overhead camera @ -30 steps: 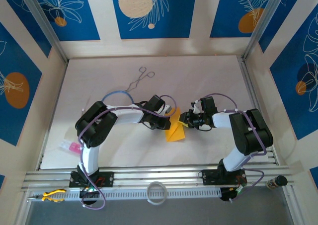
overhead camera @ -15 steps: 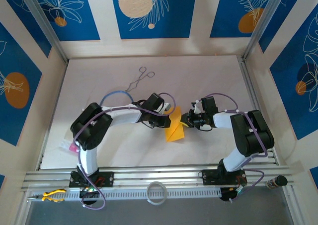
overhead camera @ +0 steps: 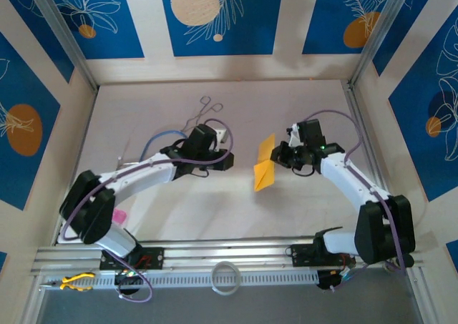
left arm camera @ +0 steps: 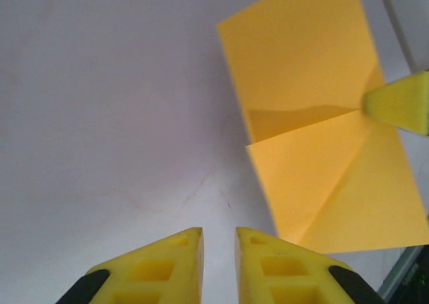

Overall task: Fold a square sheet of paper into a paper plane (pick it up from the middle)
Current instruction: Turn over the paper at the center of the table.

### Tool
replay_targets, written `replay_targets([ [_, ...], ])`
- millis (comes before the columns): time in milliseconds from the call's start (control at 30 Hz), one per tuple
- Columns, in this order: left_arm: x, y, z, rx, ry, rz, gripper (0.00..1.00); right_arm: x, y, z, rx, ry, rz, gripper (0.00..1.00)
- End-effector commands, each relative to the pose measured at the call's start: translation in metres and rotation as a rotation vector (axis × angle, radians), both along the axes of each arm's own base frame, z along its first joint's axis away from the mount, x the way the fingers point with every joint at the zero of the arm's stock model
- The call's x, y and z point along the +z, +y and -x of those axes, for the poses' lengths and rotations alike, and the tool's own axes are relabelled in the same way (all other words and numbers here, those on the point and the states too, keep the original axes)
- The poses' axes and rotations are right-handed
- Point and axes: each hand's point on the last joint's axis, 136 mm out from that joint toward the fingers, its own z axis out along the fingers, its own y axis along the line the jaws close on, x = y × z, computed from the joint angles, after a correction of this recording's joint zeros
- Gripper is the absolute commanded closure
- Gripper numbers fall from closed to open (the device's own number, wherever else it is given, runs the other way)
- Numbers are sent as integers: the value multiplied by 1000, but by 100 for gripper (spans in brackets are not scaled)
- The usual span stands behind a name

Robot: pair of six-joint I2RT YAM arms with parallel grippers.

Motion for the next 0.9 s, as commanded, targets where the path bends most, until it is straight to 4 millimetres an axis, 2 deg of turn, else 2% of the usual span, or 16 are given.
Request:
replay_targets([
  [0, 14, 30, -13, 122, -68, -4, 78, 1, -37, 28, -17, 92, 288, 91],
  [100, 22, 51, -15, 195, -108, -5, 75, 13, -59, 28, -56, 104, 511, 91],
  [200, 27, 73, -15, 270, -136, -16, 74, 17, -74, 27, -79, 145, 714, 93],
  [300, 32, 98, -14, 364, -170, -38, 73, 8, -68, 22, -54, 181, 821, 96],
  [400, 39, 127, -9, 469, -210, -68, 69, -4, -49, 19, -2, 214, 905, 97],
  [533, 48, 161, 0, 585, -259, -94, 64, -29, -4, 12, 100, 244, 967, 96],
  [600, 50, 170, 5, 611, -270, -91, 63, -41, 22, 9, 141, 257, 981, 96],
  [767, 47, 179, 13, 627, -252, -92, 63, -59, 101, 1, 275, 240, 864, 90],
  [867, 44, 179, 15, 626, -238, -87, 63, -58, 142, 1, 345, 219, 738, 81],
])
